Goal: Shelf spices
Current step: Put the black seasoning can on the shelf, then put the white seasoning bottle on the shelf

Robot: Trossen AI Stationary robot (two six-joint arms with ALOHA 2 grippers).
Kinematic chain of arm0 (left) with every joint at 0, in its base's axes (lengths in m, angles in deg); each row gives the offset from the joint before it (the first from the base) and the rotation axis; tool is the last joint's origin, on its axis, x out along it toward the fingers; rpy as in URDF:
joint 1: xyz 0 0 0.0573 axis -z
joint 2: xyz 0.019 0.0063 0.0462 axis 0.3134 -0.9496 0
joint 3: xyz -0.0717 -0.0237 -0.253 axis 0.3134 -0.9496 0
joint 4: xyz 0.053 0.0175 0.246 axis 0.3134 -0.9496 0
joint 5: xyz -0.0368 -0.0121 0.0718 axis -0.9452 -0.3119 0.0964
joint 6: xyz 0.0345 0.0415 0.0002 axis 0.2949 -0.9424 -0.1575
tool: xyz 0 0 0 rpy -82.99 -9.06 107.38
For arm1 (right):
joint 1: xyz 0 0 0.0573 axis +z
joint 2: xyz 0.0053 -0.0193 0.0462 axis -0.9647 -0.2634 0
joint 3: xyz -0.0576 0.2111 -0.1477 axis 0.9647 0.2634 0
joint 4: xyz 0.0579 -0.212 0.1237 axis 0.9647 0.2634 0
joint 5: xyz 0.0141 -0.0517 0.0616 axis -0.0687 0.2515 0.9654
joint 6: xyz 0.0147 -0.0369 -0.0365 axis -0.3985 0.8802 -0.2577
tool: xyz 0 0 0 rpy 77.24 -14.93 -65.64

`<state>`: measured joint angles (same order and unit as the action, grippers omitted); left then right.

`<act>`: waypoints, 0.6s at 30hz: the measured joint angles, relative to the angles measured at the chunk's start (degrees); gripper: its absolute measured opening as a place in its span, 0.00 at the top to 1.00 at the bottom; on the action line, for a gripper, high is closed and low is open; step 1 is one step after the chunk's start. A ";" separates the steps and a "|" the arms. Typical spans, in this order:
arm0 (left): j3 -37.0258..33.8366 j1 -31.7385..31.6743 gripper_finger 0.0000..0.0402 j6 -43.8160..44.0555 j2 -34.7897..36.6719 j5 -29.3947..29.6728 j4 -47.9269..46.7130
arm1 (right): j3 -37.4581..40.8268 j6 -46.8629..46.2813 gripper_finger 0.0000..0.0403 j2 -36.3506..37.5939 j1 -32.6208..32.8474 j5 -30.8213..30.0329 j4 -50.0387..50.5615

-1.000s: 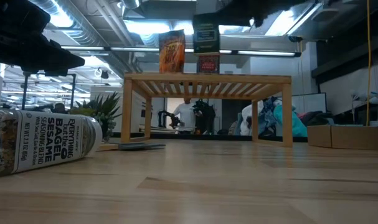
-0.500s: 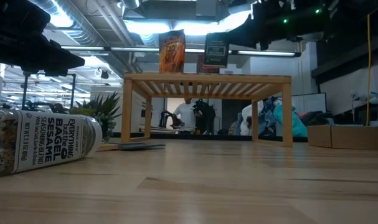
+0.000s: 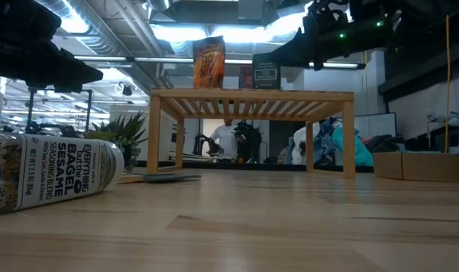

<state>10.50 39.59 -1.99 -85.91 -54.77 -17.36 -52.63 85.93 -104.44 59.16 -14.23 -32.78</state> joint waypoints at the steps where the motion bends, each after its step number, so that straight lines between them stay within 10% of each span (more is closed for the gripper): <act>1: 0.00 0.02 1.00 0.00 0.00 0.01 0.00 | 0.00 0.04 0.55 0.00 0.02 0.00 0.15; 18: -0.01 0.02 1.00 0.00 0.00 0.00 0.00 | 0.00 1.46 0.56 1.82 0.22 1.33 -5.19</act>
<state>10.49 39.61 -1.99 -85.91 -54.77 -17.36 -52.63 87.39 -102.62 59.38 -12.90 -37.97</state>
